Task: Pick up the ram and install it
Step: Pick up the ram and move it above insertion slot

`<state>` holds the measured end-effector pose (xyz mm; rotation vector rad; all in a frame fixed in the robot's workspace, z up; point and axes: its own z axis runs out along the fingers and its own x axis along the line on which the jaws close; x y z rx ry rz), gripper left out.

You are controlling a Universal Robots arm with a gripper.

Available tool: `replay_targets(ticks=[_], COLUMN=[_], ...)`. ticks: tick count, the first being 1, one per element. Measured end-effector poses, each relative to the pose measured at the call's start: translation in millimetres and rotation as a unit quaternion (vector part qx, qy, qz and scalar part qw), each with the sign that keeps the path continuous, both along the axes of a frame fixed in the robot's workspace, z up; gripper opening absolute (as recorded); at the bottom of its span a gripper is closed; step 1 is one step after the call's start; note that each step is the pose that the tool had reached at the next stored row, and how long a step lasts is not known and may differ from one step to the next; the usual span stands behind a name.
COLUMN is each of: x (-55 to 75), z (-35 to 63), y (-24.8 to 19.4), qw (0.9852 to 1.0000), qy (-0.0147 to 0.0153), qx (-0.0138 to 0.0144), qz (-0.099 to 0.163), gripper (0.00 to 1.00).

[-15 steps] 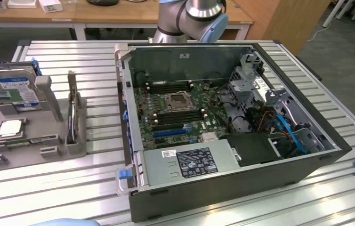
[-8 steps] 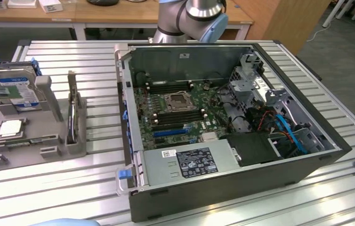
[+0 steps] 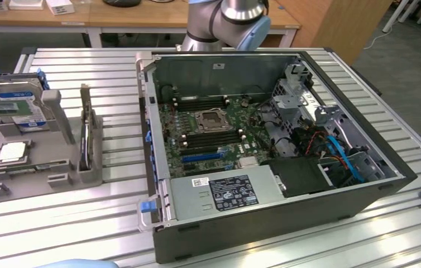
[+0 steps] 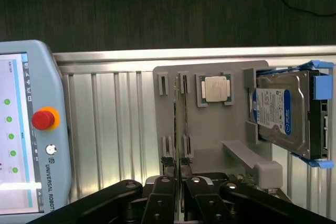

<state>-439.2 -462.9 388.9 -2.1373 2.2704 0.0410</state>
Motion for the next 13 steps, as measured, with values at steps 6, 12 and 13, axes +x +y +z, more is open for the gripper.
replay_targets(ticks=[6, 12, 13], x=[14.4, 29.4, 31.9], z=[0.1, 0.1, 0.1], y=[0.3, 0.7, 0.7], qw=[1.0, 1.0, 1.0], qy=[0.0, 0.0, 0.0], qx=[0.0, 0.0, 0.0001], qz=[-0.001, -0.001, -0.002], gripper=[0.14, 0.14, 0.14])
